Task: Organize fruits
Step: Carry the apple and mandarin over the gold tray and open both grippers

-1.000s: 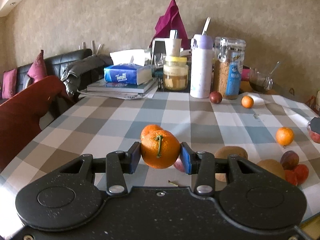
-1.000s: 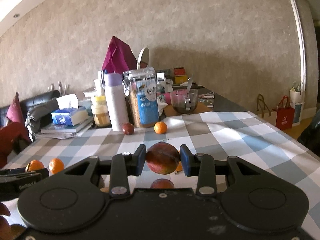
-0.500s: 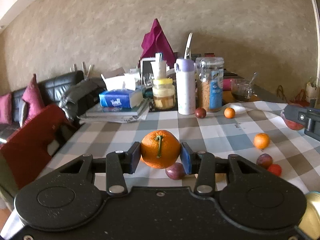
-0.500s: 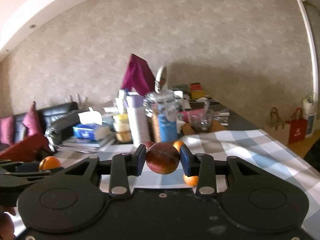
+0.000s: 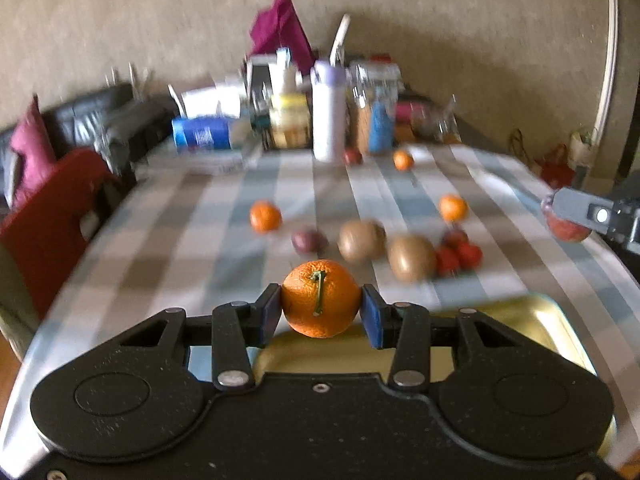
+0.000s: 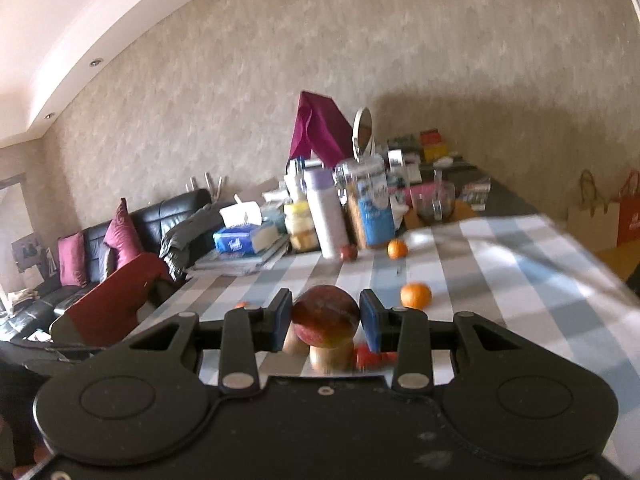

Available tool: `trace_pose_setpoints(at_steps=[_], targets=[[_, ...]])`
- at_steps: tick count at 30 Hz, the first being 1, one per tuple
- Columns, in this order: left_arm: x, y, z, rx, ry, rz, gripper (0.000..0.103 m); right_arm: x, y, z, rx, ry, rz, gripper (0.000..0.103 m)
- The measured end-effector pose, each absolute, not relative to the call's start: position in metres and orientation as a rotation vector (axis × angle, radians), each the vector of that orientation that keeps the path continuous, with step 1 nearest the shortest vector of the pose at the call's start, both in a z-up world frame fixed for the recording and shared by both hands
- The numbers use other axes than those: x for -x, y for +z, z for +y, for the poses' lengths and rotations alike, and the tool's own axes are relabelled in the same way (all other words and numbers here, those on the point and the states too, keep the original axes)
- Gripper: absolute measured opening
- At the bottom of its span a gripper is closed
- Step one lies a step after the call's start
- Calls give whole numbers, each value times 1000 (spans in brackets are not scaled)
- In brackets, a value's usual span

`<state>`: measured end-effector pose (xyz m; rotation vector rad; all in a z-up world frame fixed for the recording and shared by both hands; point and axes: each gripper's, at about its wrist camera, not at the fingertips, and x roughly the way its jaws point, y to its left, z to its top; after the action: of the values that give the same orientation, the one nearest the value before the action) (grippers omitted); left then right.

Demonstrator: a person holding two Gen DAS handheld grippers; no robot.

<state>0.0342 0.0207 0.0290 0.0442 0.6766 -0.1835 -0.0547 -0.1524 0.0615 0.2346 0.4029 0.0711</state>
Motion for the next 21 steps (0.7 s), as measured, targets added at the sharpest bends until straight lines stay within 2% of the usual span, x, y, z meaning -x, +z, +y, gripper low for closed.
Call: trace_pose_setpoints(at_steps=[10,21], targets=[[0,-8,27,-25,-232,873,51,87,27,-146,-200,124,628,39],[28,-17,29,-79,-250,933,51,109,8,-135,-146,184,789,39]])
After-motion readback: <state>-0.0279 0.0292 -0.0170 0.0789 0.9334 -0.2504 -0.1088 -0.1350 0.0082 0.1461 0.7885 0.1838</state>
